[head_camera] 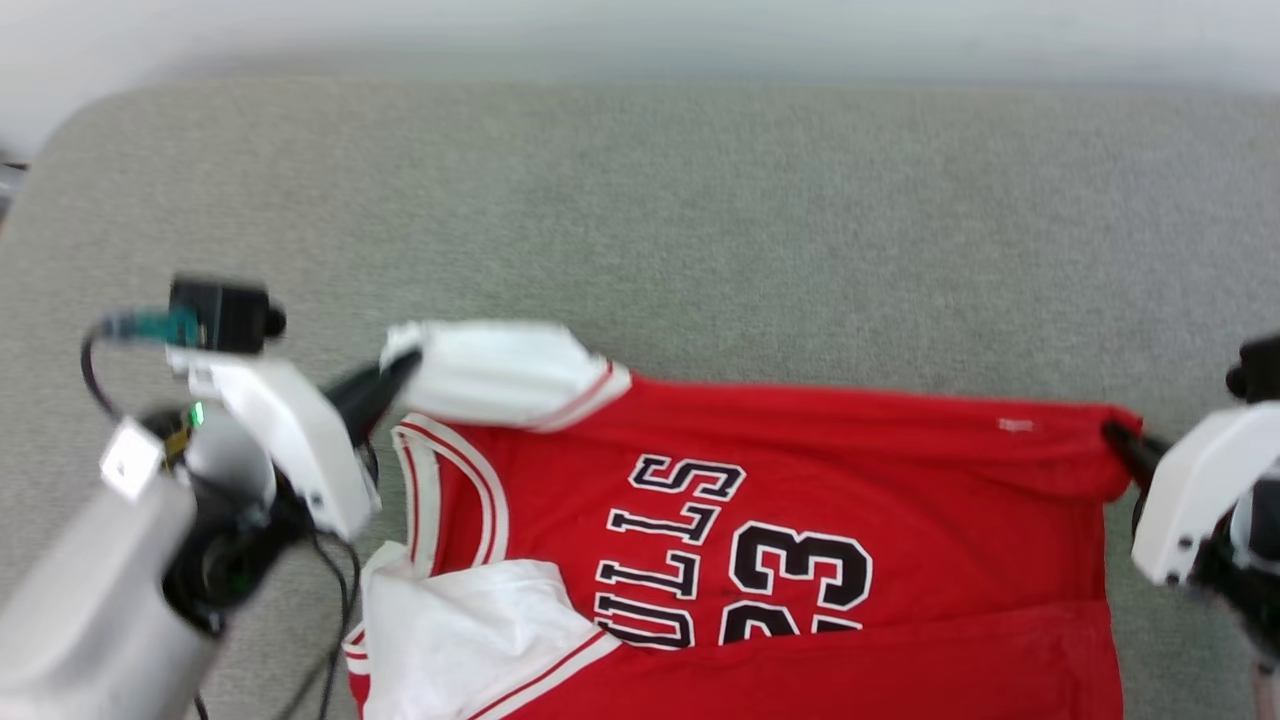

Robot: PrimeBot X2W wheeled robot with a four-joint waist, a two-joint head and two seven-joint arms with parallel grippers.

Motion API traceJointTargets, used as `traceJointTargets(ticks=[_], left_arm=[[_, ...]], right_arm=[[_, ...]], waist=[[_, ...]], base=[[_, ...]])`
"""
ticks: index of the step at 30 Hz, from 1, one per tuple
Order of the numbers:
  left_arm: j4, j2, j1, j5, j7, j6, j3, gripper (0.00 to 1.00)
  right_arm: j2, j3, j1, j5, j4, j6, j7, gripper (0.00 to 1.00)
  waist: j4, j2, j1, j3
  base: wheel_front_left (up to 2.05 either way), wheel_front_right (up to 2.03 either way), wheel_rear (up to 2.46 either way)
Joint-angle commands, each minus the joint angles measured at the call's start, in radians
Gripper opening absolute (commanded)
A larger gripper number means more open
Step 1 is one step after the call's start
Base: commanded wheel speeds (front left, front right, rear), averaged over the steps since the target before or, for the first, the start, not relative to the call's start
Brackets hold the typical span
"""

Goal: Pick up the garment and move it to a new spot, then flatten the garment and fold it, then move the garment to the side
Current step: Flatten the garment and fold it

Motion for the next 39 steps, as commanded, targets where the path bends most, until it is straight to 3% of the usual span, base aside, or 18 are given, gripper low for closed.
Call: traceJointTargets(ticks=[1, 6, 13, 19, 20, 21, 22, 23, 24, 33, 39], left_arm=[[-0.012, 0.007, 0.032, -0.01, -0.012, 0.01, 0.002, 0.0], [-0.09, -0.001, 0.231, -0.035, -0.069, 0.072, -0.005, 0.0], [-0.125, -0.02, 0.463, -0.11, -0.127, 0.127, -0.001, 0.0], [-0.058, -0.065, 0.521, -0.139, -0.153, 0.106, -0.014, 0.02], [-0.037, -0.076, 0.521, -0.139, -0.151, 0.1, -0.022, 0.21], [-0.017, -0.087, 0.515, -0.138, -0.162, 0.091, -0.023, 0.44], [0.0, -0.096, 0.507, -0.135, -0.173, 0.085, -0.022, 0.77], [0.019, -0.1, 0.503, -0.128, -0.181, 0.079, -0.027, 0.84], [0.032, -0.104, 0.496, -0.115, -0.199, 0.077, -0.028, 1.0], [0.058, -0.124, 0.447, -0.002, -0.385, 0.066, -0.007, 1.0], [0.006, -0.129, 0.428, 0.082, -0.504, 0.112, 0.032, 1.0]], right_arm=[[0.007, -0.005, 0.021, 0.002, -0.01, -0.001, -0.014, 0.0], [0.038, -0.028, 0.159, 0.007, -0.009, -0.001, -0.095, 0.0], [0.081, -0.075, 0.309, 0.023, 0.023, -0.001, -0.165, 0.0], [0.119, -0.092, 0.413, 0.017, 0.049, -0.001, -0.196, 0.0], [0.124, -0.089, 0.424, 0.015, 0.059, -0.001, -0.202, 0.03], [0.128, -0.079, 0.436, 0.01, 0.071, -0.001, -0.206, 0.36], [0.134, -0.071, 0.444, 0.014, 0.077, -0.001, -0.218, 1.0], [0.138, -0.068, 0.447, 0.017, 0.08, -0.001, -0.234, 1.0], [0.141, -0.061, 0.451, 0.017, 0.083, -0.001, -0.248, 1.0], [0.122, -0.023, 0.411, 0.017, 0.033, -0.001, -0.385, 1.0], [0.088, -0.037, 0.384, 0.018, -0.004, -0.001, -0.329, 1.0]], waist=[[0.017, 0.0, 0.0, -0.027], [0.031, 0.0, 0.0, -0.075], [0.039, 0.0, 0.0, -0.134], [0.045, 0.0, 0.0, -0.172], [0.044, 0.0, 0.0, -0.175], [0.041, 0.0, 0.0, -0.181], [0.039, 0.0, 0.0, -0.184], [0.035, 0.0, 0.0, -0.189], [0.032, 0.0, 0.0, -0.192], [0.009, 0.0, 0.0, -0.218], [0.003, 0.0, 0.0, -0.229]], base=[[0.0, 0.0, 0.0], [0.0, 0.0, 0.0], [0.0, 0.0, 0.0], [0.0, 0.0, 0.0], [0.0, 0.0, 0.0], [0.0, 0.0, 0.0], [0.0, 0.0, 0.0], [0.0, 0.0, 0.0], [0.0, 0.0, 0.0], [0.0, 0.0, 0.0], [0.0, 0.0, 0.0]])
